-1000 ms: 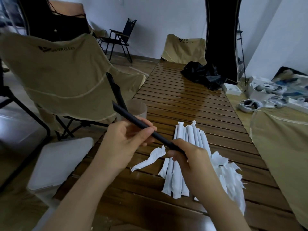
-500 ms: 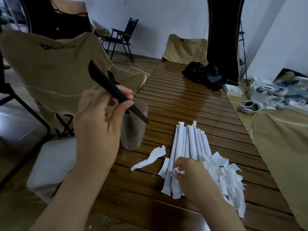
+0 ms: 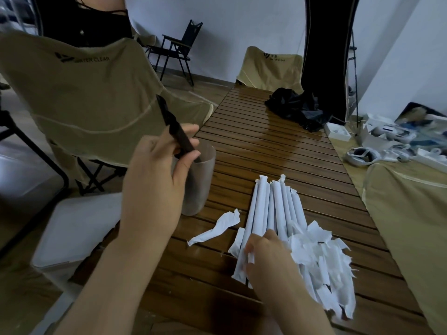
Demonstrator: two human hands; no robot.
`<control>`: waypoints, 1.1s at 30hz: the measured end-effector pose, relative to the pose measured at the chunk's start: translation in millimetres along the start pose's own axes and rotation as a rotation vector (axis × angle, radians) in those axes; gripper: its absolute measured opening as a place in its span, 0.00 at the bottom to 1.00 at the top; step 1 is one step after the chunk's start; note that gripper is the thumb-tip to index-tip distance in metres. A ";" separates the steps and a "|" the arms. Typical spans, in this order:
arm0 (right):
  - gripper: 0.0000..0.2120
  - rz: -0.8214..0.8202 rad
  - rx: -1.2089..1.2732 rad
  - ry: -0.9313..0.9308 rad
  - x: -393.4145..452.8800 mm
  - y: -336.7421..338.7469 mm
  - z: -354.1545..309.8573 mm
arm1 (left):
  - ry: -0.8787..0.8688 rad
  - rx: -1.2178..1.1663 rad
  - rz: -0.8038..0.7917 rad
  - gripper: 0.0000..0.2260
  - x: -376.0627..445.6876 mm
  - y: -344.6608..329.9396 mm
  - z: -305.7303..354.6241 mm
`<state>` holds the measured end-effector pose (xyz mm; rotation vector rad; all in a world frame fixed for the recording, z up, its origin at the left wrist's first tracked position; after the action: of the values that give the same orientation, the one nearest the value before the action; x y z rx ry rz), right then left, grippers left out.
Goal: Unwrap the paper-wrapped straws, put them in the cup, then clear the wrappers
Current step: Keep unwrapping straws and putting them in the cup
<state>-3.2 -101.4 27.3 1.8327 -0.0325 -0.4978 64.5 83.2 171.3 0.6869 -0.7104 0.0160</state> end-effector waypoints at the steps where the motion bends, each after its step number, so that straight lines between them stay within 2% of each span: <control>1: 0.15 0.001 0.009 -0.008 1.1 -0.5 1.1 | 0.001 -0.009 0.002 0.18 -0.5 -2.3 0.2; 4: 0.15 0.015 0.036 -0.029 3.5 -2.7 5.2 | -0.018 -0.067 0.020 0.27 -3.4 -5.7 2.7; 7: 0.14 0.037 0.077 -0.049 4.5 -2.9 10.2 | -0.016 -0.121 0.085 0.31 -7.6 -1.2 4.3; 9: 0.14 0.064 0.124 -0.046 5.2 -1.0 14.2 | -0.049 -0.092 0.178 0.30 -12.7 6.9 15.1; 12: 0.12 0.073 0.152 -0.055 5.2 1.0 19.1 | -0.125 -0.048 0.237 0.20 -21.8 7.4 36.0; 13: 0.12 0.080 0.161 -0.068 4.8 2.5 21.2 | -0.136 -0.025 0.174 0.17 -22.9 -2.2 42.3; 14: 0.11 0.089 0.179 -0.082 4.6 4.0 23.2 | -0.129 0.013 0.047 0.14 -23.4 -17.8 47.1; 18: 0.09 0.172 0.289 -0.138 5.2 13.5 34.6 | -0.090 0.120 -0.594 0.12 -55.5 -104.4 41.2; 20: 0.07 0.241 0.354 -0.164 5.9 21.5 42.5 | -0.097 0.137 -0.761 0.13 -71.7 -126.3 35.0; 22: 0.07 0.350 0.445 -0.158 3.0 34.0 50.6 | -0.068 0.098 -0.775 0.11 -74.1 -128.8 28.9; 28: 0.08 0.877 0.840 -0.018 -40.5 82.9 66.0 | -0.058 0.022 -0.695 0.09 -63.3 -119.3 28.2; 30: 0.10 0.924 0.960 0.036 -46.3 88.8 71.2 | -0.079 0.019 -0.677 0.10 -61.0 -117.3 31.2; 33: 0.10 0.808 1.167 0.120 -39.4 92.1 80.3 | -0.111 -0.013 -0.673 0.10 -58.3 -114.4 35.1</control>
<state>-46.3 -193.3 105.9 2.6963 -1.1336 0.3108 26.1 -14.5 89.5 0.8919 -0.5549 -0.6471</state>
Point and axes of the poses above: each hand's wrist, its own x-axis towards the middle knuckle, its own y-axis out of the back of the hand, z = x × y, the point moved 9 cm from there along x, towards the middle knuckle, and after that the axes turned 9 degrees about -z, right-handed, at the moved point
